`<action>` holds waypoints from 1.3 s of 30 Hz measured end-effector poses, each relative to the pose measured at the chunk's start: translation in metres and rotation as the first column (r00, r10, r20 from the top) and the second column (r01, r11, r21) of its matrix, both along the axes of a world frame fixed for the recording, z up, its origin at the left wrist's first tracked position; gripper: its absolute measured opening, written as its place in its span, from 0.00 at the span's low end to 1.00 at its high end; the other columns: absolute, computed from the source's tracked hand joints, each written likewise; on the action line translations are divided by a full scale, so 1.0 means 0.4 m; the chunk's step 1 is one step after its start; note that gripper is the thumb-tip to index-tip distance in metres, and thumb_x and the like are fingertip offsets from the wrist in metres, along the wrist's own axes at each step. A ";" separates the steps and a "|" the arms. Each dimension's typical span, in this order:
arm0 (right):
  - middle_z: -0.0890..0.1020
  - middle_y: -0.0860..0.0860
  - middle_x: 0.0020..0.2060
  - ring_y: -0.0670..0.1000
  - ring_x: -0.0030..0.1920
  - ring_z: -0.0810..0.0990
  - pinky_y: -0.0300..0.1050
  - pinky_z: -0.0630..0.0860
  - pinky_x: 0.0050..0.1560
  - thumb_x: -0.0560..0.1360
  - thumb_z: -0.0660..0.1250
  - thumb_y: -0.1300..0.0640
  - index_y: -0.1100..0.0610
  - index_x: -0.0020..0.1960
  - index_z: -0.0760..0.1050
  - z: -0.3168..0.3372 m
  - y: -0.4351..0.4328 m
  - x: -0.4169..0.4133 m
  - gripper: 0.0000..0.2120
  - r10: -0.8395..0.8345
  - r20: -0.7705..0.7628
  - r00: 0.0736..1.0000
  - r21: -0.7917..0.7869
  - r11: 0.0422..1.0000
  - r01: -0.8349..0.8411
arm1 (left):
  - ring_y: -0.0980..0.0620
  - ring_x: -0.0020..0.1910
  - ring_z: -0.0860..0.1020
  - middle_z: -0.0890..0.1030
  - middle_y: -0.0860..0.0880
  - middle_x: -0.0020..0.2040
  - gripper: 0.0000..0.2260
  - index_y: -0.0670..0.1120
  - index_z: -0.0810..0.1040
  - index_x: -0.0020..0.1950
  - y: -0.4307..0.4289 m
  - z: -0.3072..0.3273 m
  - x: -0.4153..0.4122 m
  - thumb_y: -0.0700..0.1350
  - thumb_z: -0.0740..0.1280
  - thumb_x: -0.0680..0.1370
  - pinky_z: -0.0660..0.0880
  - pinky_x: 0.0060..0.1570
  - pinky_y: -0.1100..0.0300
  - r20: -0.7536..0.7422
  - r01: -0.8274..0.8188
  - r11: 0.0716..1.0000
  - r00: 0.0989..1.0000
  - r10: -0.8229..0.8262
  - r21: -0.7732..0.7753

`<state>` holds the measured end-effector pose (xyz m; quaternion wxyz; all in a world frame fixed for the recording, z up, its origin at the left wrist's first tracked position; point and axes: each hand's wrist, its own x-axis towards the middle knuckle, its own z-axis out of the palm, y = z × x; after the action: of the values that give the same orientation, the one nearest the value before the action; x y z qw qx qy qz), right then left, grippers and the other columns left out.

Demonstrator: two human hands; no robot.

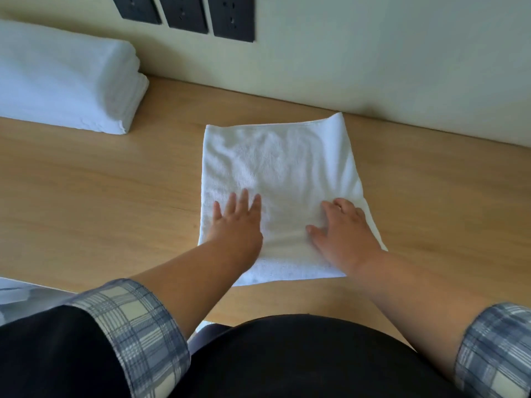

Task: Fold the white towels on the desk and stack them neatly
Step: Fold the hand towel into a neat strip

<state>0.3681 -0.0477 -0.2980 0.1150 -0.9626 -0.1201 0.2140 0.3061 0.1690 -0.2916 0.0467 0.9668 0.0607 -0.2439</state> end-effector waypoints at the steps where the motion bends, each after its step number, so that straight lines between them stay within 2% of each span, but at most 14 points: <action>1: 0.57 0.49 0.76 0.54 0.73 0.56 0.51 0.59 0.73 0.76 0.56 0.35 0.49 0.76 0.60 -0.003 0.001 0.003 0.32 0.039 0.025 0.999 0.005 0.999 -0.039 | 0.45 0.77 0.33 0.33 0.46 0.79 0.31 0.49 0.32 0.78 -0.020 -0.002 -0.009 0.48 0.49 0.82 0.34 0.73 0.43 0.066 0.040 0.997 0.997 -0.036 -0.061; 3: 0.55 0.50 0.79 0.54 0.76 0.54 0.53 0.55 0.75 0.78 0.55 0.38 0.48 0.77 0.60 -0.011 0.028 0.021 0.31 0.164 0.105 0.981 0.015 0.986 -0.167 | 0.49 0.76 0.31 0.33 0.49 0.78 0.30 0.50 0.34 0.78 -0.057 -0.014 -0.034 0.59 0.42 0.81 0.32 0.73 0.46 0.154 0.126 0.982 0.983 -0.104 -0.143; 4: 0.53 0.51 0.80 0.55 0.77 0.51 0.55 0.51 0.76 0.79 0.54 0.39 0.48 0.78 0.59 -0.018 0.048 0.033 0.30 0.212 0.119 0.970 0.017 0.976 -0.215 | 0.49 0.76 0.29 0.32 0.50 0.78 0.32 0.51 0.34 0.79 -0.072 -0.024 -0.047 0.63 0.39 0.79 0.31 0.73 0.46 0.151 0.151 0.977 0.980 -0.128 -0.150; 6: 0.47 0.51 0.81 0.55 0.79 0.44 0.58 0.40 0.77 0.80 0.53 0.39 0.44 0.80 0.52 -0.037 0.072 0.043 0.30 0.220 0.083 0.972 -0.017 0.976 -0.219 | 0.48 0.74 0.26 0.28 0.48 0.77 0.34 0.51 0.32 0.78 -0.097 -0.051 -0.069 0.66 0.37 0.77 0.31 0.74 0.43 0.092 0.147 0.980 0.986 -0.135 -0.131; 8: 0.43 0.51 0.81 0.56 0.79 0.38 0.60 0.36 0.77 0.79 0.49 0.37 0.42 0.80 0.47 -0.068 0.076 0.036 0.31 0.195 0.097 0.976 -0.067 0.980 -0.189 | 0.48 0.73 0.23 0.24 0.49 0.75 0.35 0.53 0.29 0.77 -0.106 -0.081 -0.078 0.69 0.37 0.76 0.31 0.72 0.39 0.070 0.106 0.988 0.993 -0.099 -0.113; 11: 0.46 0.52 0.81 0.57 0.80 0.40 0.62 0.38 0.76 0.78 0.45 0.34 0.42 0.80 0.47 -0.091 0.077 0.029 0.33 0.194 0.180 0.964 -0.094 0.979 -0.179 | 0.47 0.71 0.21 0.20 0.49 0.73 0.38 0.55 0.29 0.76 -0.098 -0.108 -0.055 0.72 0.39 0.74 0.28 0.69 0.36 0.107 0.051 0.991 0.993 -0.038 -0.123; 16: 0.46 0.52 0.81 0.57 0.80 0.40 0.64 0.41 0.77 0.77 0.47 0.33 0.43 0.80 0.48 -0.107 0.083 0.029 0.34 0.213 0.194 0.958 -0.164 0.969 -0.182 | 0.46 0.73 0.23 0.23 0.49 0.75 0.38 0.58 0.28 0.76 -0.010 -0.131 0.052 0.74 0.39 0.73 0.29 0.69 0.36 0.145 0.015 0.995 0.989 -0.001 -0.094; 19: 0.49 0.54 0.81 0.58 0.80 0.43 0.65 0.43 0.77 0.77 0.49 0.33 0.45 0.80 0.50 -0.106 0.082 0.030 0.35 0.217 0.212 0.953 -0.172 0.968 -0.183 | 0.45 0.75 0.28 0.27 0.47 0.77 0.36 0.59 0.29 0.76 0.068 -0.138 0.162 0.71 0.40 0.74 0.30 0.70 0.36 0.194 0.005 0.997 0.981 0.009 -0.072; 21: 0.52 0.55 0.80 0.60 0.80 0.47 0.66 0.45 0.76 0.76 0.50 0.33 0.46 0.80 0.52 -0.105 0.087 0.038 0.35 0.217 0.217 0.952 -0.166 0.969 -0.183 | 0.44 0.77 0.31 0.30 0.46 0.78 0.36 0.57 0.30 0.77 0.125 -0.141 0.240 0.70 0.39 0.74 0.33 0.72 0.37 0.209 -0.052 0.997 0.976 0.062 -0.055; 25: 0.53 0.55 0.80 0.61 0.80 0.49 0.67 0.46 0.76 0.77 0.51 0.34 0.46 0.80 0.54 -0.100 0.089 0.040 0.35 0.210 0.220 0.953 -0.152 0.972 -0.180 | 0.39 0.78 0.37 0.36 0.41 0.80 0.39 0.53 0.34 0.79 0.197 -0.140 0.356 0.70 0.37 0.73 0.39 0.74 0.37 0.203 -0.148 0.989 0.968 0.147 -0.012; 30: 0.53 0.55 0.80 0.60 0.80 0.48 0.68 0.47 0.76 0.77 0.52 0.34 0.46 0.80 0.54 -0.107 0.085 0.038 0.35 0.203 0.239 0.950 -0.119 0.977 -0.178 | 0.35 0.78 0.40 0.42 0.40 0.81 0.40 0.49 0.38 0.80 0.199 -0.146 0.378 0.71 0.38 0.74 0.41 0.74 0.36 0.239 -0.193 0.981 0.954 0.183 0.017; 34: 0.52 0.55 0.80 0.60 0.80 0.46 0.67 0.45 0.76 0.77 0.52 0.34 0.46 0.80 0.53 -0.105 0.086 0.039 0.35 0.196 0.232 0.953 -0.112 0.978 -0.174 | 0.38 0.79 0.40 0.41 0.40 0.80 0.36 0.46 0.37 0.80 0.199 -0.135 0.374 0.66 0.42 0.80 0.39 0.75 0.40 0.266 -0.193 0.981 0.947 0.181 0.020; 37: 0.51 0.55 0.81 0.59 0.80 0.46 0.67 0.45 0.76 0.77 0.52 0.34 0.46 0.80 0.53 -0.103 0.086 0.038 0.34 0.188 0.216 0.958 -0.103 0.980 -0.169 | 0.43 0.79 0.39 0.38 0.44 0.80 0.32 0.50 0.30 0.78 0.117 -0.105 0.285 0.54 0.50 0.83 0.39 0.76 0.43 0.350 -0.108 0.985 0.925 0.149 -0.133; 39: 0.51 0.54 0.81 0.59 0.80 0.45 0.66 0.44 0.76 0.77 0.52 0.33 0.45 0.80 0.53 -0.103 0.086 0.037 0.35 0.182 0.208 0.961 -0.101 0.981 -0.164 | 0.45 0.78 0.35 0.35 0.47 0.80 0.34 0.55 0.27 0.76 0.032 -0.083 0.164 0.54 0.51 0.82 0.37 0.75 0.42 0.296 -0.074 0.961 0.943 0.154 -0.266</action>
<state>0.3831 -0.0131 -0.3392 0.0419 -0.9699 -0.2066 0.1223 0.3716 0.1817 -0.3250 0.1918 0.9742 0.0774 -0.0899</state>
